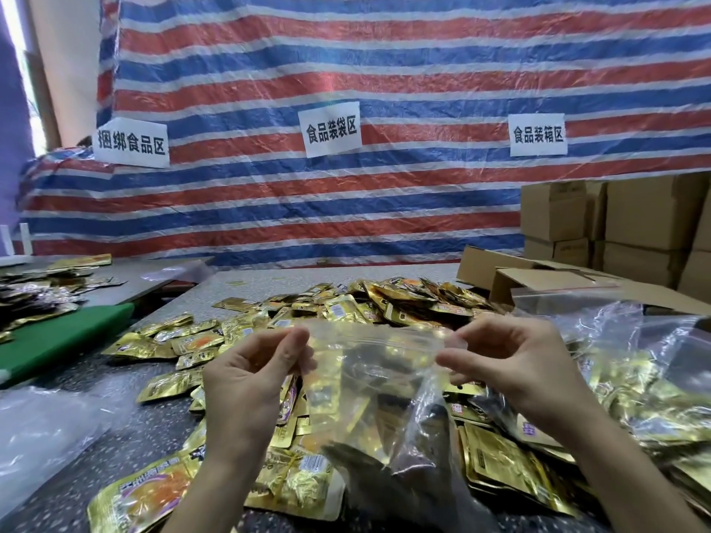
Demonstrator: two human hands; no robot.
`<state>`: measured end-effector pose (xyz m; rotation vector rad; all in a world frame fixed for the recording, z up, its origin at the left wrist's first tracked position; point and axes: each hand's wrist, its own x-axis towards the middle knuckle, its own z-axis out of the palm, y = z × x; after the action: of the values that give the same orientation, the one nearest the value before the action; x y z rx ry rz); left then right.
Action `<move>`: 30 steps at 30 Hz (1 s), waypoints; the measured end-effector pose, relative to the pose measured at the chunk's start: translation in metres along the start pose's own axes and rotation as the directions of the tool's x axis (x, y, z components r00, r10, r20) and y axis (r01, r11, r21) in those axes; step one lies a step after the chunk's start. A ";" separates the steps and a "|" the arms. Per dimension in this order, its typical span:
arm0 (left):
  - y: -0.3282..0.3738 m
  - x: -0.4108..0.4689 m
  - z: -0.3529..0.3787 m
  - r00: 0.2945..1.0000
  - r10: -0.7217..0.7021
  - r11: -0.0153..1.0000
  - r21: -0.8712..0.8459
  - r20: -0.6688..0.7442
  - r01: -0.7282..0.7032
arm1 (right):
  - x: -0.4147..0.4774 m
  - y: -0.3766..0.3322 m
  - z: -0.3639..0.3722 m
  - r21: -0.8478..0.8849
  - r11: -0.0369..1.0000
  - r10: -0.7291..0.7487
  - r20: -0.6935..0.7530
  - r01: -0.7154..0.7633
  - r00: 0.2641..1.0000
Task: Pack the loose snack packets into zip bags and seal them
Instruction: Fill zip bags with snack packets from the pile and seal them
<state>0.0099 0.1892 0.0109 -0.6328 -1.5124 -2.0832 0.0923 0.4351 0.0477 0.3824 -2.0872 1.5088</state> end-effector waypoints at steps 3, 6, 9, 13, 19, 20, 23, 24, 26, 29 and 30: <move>0.004 0.000 0.001 0.998 0.057 0.998 0.001 0.015 -0.057 | 0.002 -0.004 -0.006 0.009 1.000 -0.013 -0.047 0.014 0.999; 0.012 0.001 0.003 0.989 0.144 0.989 -0.021 0.042 -0.143 | 0.007 -0.017 -0.014 0.020 0.995 -0.098 -0.125 0.102 0.987; 0.017 0.009 0.006 0.980 0.194 0.978 -0.085 0.031 -0.191 | 0.014 -0.031 -0.016 0.015 0.984 -0.174 -0.103 0.176 0.979; 0.019 0.015 0.006 0.975 0.217 0.975 -0.069 0.055 -0.213 | 0.021 -0.031 -0.014 0.020 0.987 -0.155 -0.058 0.157 0.986; 0.013 0.009 0.007 0.981 0.168 0.984 0.041 0.099 -0.173 | 0.015 -0.007 -0.001 0.055 0.998 -0.029 -0.053 0.032 0.998; 0.012 0.008 0.009 0.982 0.157 0.985 0.055 0.100 -0.163 | 0.014 -0.005 0.000 0.055 0.998 -0.017 -0.054 0.020 0.998; 0.013 0.005 0.010 0.984 0.144 0.986 0.069 0.105 -0.152 | 0.013 -0.007 0.002 0.038 0.999 0.005 -0.067 -0.002 0.998; 0.013 0.005 0.011 0.983 0.147 0.985 0.070 0.106 -0.155 | 0.013 -0.010 0.003 0.011 1.000 0.009 -0.085 -0.008 0.996; 0.013 0.004 0.011 0.985 0.147 0.986 0.067 0.095 -0.154 | 0.012 -0.019 0.003 -0.148 0.989 -0.018 -0.142 -0.003 0.990; 0.015 0.002 0.013 0.986 0.147 0.987 0.057 0.080 -0.152 | 0.009 -0.045 0.016 -0.484 0.862 -0.247 -0.147 0.148 0.958; 0.015 0.001 0.014 0.985 0.151 0.986 0.059 0.081 -0.155 | 0.009 -0.056 0.025 -0.569 0.794 -0.318 -0.086 0.216 0.944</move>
<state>0.0199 0.1981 0.0266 -0.7864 -1.5163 -1.9065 0.1074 0.3931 0.0914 0.2903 -2.1022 0.6930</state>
